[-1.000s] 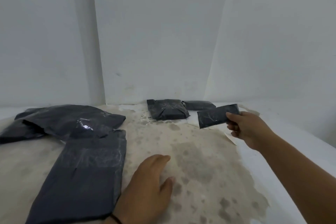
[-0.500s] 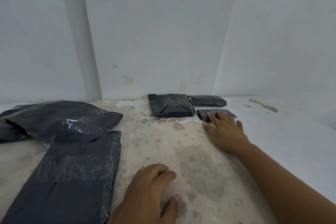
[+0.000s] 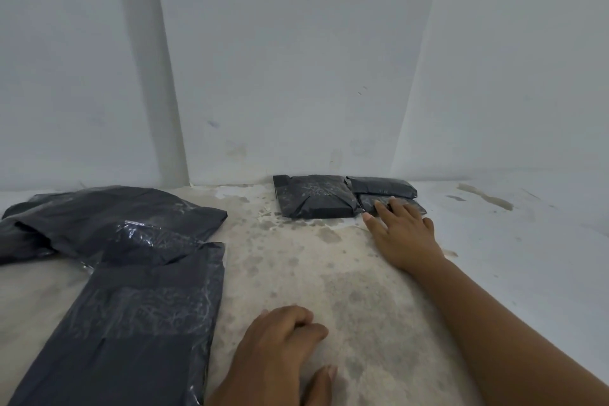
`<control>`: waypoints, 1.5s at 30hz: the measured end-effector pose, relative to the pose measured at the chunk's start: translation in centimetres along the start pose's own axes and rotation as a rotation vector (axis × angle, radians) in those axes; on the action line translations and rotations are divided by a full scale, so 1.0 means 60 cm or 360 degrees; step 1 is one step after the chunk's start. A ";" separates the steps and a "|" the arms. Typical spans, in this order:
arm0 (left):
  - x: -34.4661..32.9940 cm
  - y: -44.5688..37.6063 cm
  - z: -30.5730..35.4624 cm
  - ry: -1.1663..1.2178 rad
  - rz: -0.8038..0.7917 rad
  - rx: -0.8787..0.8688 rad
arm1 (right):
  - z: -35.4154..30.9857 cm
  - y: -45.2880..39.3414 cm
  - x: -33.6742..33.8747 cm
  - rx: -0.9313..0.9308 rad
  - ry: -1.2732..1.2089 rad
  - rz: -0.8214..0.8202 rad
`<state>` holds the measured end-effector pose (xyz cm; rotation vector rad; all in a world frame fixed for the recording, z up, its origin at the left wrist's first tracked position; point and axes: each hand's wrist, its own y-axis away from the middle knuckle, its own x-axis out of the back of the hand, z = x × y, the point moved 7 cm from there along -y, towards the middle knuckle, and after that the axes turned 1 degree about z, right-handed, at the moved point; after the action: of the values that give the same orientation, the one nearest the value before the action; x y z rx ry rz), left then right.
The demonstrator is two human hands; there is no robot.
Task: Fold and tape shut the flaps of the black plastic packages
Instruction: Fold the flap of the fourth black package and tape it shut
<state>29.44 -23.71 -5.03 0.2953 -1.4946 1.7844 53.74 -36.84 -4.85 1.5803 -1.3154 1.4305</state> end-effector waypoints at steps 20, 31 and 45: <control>0.013 -0.002 0.026 -0.0041 -0.0173 0.0052 | -0.016 0.035 0.023 -0.0020 -0.0088 0.0115; 0.232 -0.047 -0.104 0.0044 0.0274 0.0947 | -0.232 0.237 0.059 0.0325 -0.0425 0.0268; 0.268 0.032 -0.382 0.0256 0.0251 0.2005 | -0.279 0.256 -0.003 0.0299 -0.0559 0.0097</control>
<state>24.01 3.72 -2.99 0.6173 -0.1055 2.5930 33.70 -26.15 -3.94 2.0021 -1.4695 1.3895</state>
